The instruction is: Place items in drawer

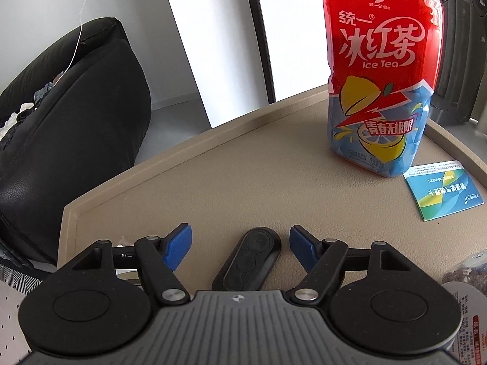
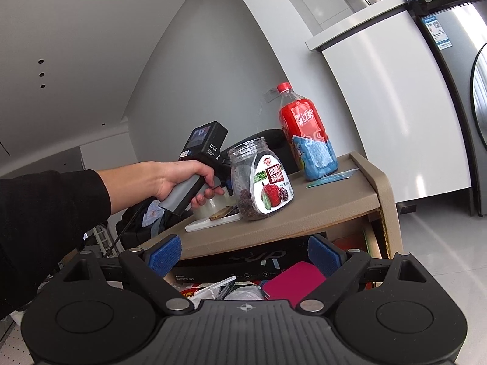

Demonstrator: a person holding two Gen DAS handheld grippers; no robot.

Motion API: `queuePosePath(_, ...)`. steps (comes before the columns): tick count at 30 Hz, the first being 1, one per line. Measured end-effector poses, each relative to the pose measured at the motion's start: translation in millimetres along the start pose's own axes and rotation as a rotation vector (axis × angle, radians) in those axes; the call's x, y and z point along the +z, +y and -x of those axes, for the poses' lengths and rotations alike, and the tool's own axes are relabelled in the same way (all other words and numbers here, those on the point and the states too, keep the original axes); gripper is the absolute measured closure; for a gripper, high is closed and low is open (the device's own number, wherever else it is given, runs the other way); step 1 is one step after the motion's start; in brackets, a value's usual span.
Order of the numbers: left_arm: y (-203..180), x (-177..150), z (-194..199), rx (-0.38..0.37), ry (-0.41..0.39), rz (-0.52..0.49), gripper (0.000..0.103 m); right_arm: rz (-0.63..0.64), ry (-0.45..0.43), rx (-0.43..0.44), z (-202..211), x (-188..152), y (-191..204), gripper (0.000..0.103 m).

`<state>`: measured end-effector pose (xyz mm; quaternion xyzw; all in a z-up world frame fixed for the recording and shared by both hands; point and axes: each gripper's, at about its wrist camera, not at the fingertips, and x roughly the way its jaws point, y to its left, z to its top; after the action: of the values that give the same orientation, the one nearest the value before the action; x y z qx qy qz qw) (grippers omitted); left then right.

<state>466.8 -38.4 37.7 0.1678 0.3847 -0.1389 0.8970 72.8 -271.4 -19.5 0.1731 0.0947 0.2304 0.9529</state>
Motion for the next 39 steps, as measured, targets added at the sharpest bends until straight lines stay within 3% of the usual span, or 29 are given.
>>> queuePosePath(8,-3,16,-3,-0.009,0.102,0.042,0.042,-0.022,0.002,0.010,0,0,-3,0.010)
queuePosePath(13,-2,30,-8,0.008,0.193,0.088,0.041,-0.010,0.004,0.006,0,0,-2,0.010)
queuePosePath(18,0,37,-10,0.006,0.235,0.100,0.041,-0.014,0.000,0.006,0,0,-3,0.010)
queuePosePath(24,2,34,-8,-0.042,0.241,0.151,0.060,-0.025,-0.003,0.012,0,0,-4,0.010)
queuePosePath(31,-11,34,-1,-0.046,0.267,0.089,0.068,-0.021,-0.008,0.007,2,1,-4,0.010)
queuePosePath(39,-27,33,5,-0.027,0.301,0.029,0.067,-0.030,-0.019,0.000,4,3,-8,0.010)
